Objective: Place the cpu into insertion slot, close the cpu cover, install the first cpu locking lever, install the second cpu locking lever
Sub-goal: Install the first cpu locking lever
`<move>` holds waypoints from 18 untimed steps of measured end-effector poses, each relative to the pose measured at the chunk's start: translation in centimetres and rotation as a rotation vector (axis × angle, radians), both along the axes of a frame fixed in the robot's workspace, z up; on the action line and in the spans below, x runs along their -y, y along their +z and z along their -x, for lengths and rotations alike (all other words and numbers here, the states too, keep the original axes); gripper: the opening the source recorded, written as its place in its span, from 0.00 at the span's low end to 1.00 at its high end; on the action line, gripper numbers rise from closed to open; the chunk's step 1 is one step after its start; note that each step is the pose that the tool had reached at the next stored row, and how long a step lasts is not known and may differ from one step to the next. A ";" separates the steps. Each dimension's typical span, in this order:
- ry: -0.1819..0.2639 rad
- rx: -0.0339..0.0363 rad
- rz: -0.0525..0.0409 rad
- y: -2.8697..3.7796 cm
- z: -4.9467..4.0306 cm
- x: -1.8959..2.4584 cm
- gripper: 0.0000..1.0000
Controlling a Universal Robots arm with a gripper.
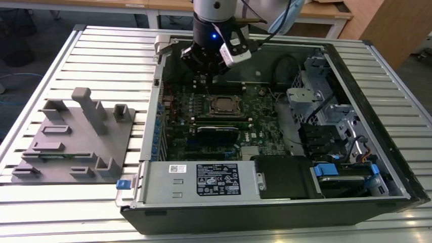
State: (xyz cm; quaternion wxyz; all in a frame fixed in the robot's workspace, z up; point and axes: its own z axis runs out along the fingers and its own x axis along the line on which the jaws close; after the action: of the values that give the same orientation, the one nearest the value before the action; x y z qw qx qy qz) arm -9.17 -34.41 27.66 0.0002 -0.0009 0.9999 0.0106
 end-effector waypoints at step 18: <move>0.000 0.0007 -0.0001 -0.08 1.58 -0.01 0.10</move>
State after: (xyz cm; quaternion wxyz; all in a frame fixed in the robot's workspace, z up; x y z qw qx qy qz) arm -10.75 -34.40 27.58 0.0005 -0.0009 0.9999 0.0106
